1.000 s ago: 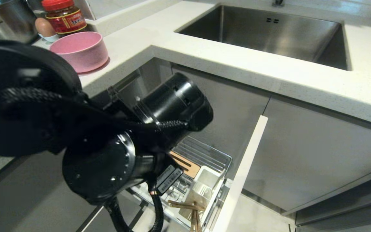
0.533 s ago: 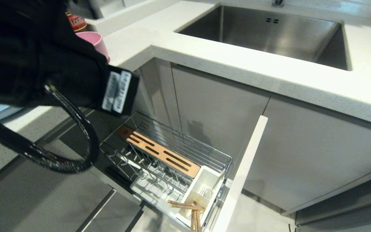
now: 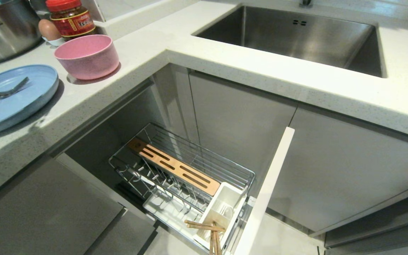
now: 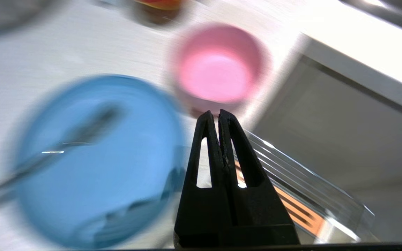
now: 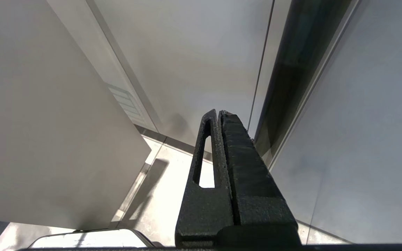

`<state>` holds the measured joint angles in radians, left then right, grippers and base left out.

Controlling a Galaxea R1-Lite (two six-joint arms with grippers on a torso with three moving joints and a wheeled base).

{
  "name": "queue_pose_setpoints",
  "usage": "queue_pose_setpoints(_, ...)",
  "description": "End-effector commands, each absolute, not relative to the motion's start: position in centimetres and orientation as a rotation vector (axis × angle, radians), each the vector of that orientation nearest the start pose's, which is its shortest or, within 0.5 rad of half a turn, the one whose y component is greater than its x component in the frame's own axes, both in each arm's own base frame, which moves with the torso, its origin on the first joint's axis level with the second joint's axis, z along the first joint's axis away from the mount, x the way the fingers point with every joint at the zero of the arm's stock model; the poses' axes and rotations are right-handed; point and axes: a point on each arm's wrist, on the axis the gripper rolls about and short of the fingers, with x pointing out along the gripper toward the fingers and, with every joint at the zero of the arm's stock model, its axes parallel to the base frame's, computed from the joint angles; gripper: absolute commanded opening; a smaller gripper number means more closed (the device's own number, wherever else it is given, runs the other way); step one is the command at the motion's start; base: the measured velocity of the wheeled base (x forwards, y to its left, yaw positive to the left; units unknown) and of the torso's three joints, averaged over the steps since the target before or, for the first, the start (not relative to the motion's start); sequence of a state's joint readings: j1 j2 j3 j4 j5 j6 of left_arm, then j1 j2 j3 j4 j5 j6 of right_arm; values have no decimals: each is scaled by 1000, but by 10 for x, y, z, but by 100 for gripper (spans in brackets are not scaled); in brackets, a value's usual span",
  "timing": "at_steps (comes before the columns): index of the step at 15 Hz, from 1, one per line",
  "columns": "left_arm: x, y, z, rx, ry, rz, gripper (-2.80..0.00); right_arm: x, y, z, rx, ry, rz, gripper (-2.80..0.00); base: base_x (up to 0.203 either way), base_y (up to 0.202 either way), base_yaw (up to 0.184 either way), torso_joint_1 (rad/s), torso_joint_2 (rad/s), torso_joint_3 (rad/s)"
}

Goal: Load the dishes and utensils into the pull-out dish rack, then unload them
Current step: Pick up the fork and place it in the cupboard

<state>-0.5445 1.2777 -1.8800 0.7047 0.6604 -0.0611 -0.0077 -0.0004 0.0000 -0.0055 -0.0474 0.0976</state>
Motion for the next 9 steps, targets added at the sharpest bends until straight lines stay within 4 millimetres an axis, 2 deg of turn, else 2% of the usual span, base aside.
queue_pose_setpoints(1,67,-9,448,-26,-4,260,-280,-23,-1,76,98,-13,-55,-280,0,0,0,0,0,0)
queue_pose_setpoints(3,45,5,449,11,-35,346,-280,-23,-1,76,98,-13,-55,-280,0,0,0,0,0,0)
queue_pose_setpoints(5,17,8,439,80,-36,380,-280,-23,-1,76,98,-13,-55,-280,0,0,0,0,0,0)
queue_pose_setpoints(9,8,9,429,121,40,555,-280,-23,-1,76,98,-13,-55,-280,0,0,0,0,0,0)
